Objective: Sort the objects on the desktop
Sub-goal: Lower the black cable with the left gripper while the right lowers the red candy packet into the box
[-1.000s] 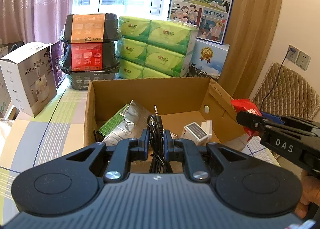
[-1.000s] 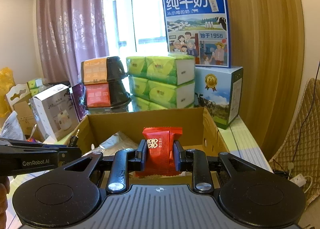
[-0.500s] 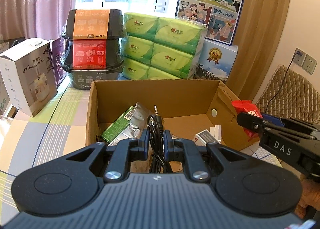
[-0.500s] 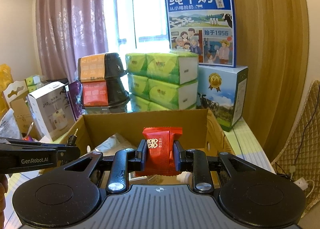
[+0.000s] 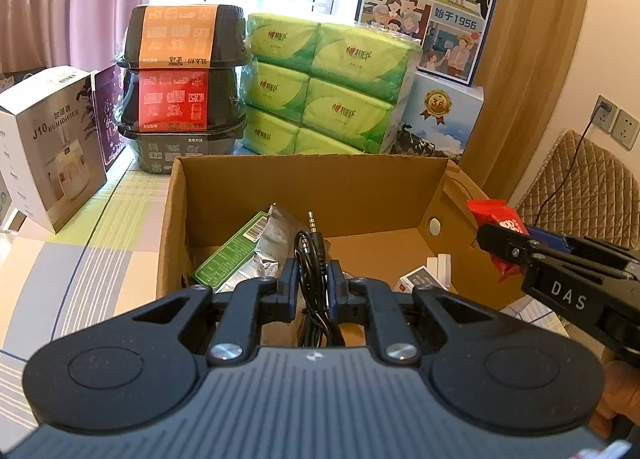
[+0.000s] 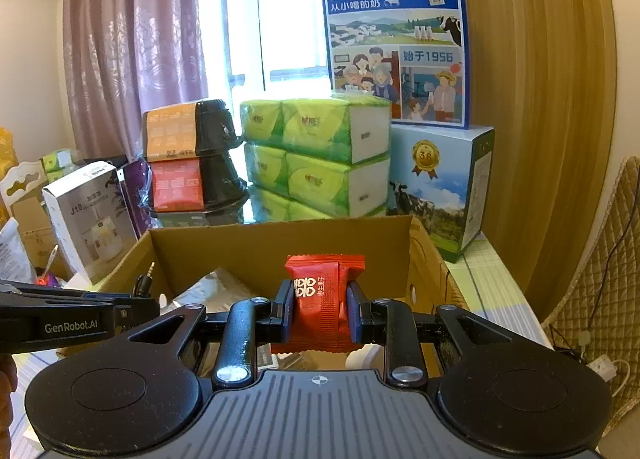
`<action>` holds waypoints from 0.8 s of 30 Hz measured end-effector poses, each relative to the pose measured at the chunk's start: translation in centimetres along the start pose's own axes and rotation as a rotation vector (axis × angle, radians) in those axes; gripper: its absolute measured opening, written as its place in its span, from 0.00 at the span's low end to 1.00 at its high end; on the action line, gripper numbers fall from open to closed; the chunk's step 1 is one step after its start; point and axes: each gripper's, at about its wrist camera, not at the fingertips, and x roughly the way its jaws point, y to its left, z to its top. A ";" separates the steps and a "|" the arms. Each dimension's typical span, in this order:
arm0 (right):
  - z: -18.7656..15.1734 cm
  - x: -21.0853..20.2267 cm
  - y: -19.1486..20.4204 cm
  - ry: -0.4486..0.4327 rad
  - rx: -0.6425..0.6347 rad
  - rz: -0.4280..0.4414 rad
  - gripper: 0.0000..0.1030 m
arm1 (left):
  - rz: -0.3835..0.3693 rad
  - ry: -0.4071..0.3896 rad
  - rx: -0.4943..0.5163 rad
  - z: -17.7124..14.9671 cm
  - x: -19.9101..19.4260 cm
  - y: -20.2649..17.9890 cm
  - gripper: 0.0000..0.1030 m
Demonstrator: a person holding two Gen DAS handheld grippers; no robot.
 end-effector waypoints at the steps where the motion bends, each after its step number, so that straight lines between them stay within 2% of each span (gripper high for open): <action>1: 0.0 0.1 0.0 0.000 0.000 -0.001 0.23 | -0.001 0.001 -0.001 0.0 0.1 0.0 0.11; 18: -0.2 1.4 -0.6 0.008 0.009 -0.008 0.23 | -0.028 -0.002 -0.035 0.6 1.7 0.1 0.11; 21: -0.2 1.4 -0.8 0.009 0.012 -0.008 0.23 | -0.029 0.002 -0.041 0.6 1.8 0.2 0.17; 24: -0.1 1.3 -0.9 0.007 0.014 -0.007 0.23 | -0.029 0.004 -0.038 0.5 1.7 0.1 0.17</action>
